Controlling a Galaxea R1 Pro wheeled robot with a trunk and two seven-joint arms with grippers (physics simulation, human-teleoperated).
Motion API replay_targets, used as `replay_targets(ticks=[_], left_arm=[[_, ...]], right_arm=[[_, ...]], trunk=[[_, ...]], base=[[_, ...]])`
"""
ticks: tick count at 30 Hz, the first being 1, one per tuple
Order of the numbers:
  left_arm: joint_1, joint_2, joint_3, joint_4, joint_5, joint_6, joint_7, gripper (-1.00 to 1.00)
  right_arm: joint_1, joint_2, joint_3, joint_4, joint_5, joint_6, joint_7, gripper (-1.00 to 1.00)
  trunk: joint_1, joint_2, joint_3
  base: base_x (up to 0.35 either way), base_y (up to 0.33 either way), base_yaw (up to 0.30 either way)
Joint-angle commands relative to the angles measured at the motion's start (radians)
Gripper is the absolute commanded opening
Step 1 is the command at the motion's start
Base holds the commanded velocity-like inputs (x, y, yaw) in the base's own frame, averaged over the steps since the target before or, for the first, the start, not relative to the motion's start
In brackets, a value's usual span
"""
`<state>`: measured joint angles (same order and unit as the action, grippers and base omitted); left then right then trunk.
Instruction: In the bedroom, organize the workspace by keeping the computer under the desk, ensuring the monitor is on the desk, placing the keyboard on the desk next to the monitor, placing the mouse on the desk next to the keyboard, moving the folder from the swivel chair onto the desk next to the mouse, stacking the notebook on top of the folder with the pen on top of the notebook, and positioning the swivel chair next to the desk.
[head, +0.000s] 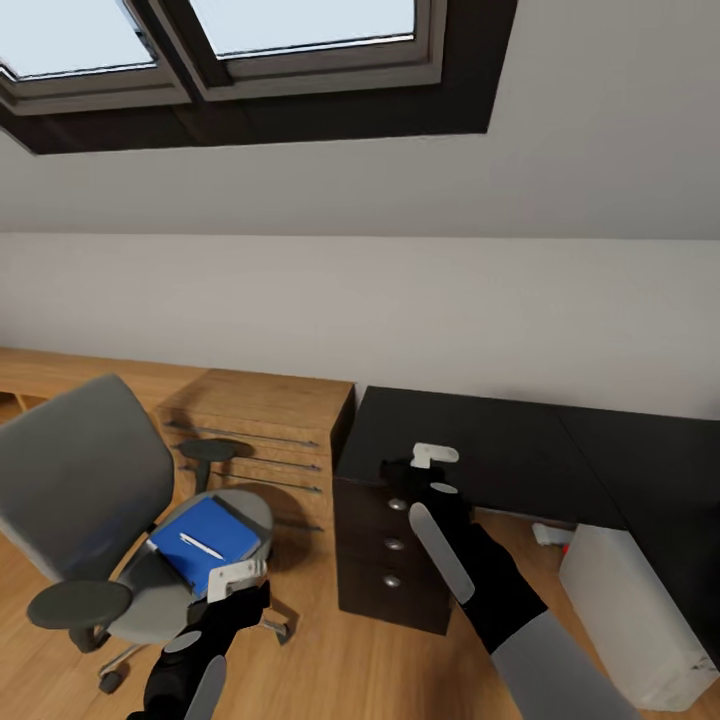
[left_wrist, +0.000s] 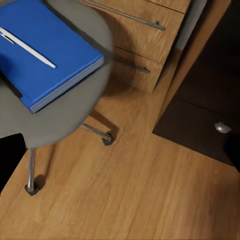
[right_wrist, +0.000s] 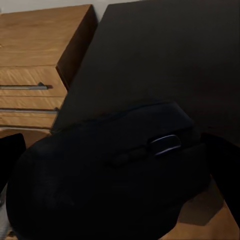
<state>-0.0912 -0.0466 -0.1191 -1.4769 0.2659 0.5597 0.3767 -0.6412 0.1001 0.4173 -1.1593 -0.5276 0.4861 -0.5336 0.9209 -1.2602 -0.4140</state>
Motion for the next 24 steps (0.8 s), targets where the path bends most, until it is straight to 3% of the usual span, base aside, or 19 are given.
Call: replay_targets(ticks=[1, 7, 16, 24], left_arm=[[-0.001, 0.000, -0.002, 0.000, 0.010, 0.003, 0.009, 1.00], [-0.001, -0.002, -0.005, 0.032, 0.010, 0.003, 0.009, 1.00], [-0.001, -0.004, -0.008, 0.044, 0.010, -0.001, 0.008, 1.00], [-0.001, -0.004, -0.030, 0.041, 0.010, -0.003, 0.010, 1.00]], right_arm=[[-0.001, 0.000, 0.002, -0.001, -0.009, 0.002, -0.009, -1.00], [-0.002, 0.000, 0.002, 0.001, -0.009, 0.004, -0.010, -1.00], [-0.002, 0.000, 0.005, 0.004, -0.008, 0.006, -0.010, -1.00], [-0.002, -0.008, 0.005, 0.023, -0.004, 0.002, -0.002, -1.00]], trunk=[[0.001, -0.001, -0.001], [0.001, -0.001, -0.001], [0.001, -0.001, -0.001], [0.001, -0.001, -0.001]], base=[[0.255, 0.000, 0.195], [0.215, 0.000, 0.246], [0.049, 0.000, 0.275], [0.261, 0.000, 0.233]])
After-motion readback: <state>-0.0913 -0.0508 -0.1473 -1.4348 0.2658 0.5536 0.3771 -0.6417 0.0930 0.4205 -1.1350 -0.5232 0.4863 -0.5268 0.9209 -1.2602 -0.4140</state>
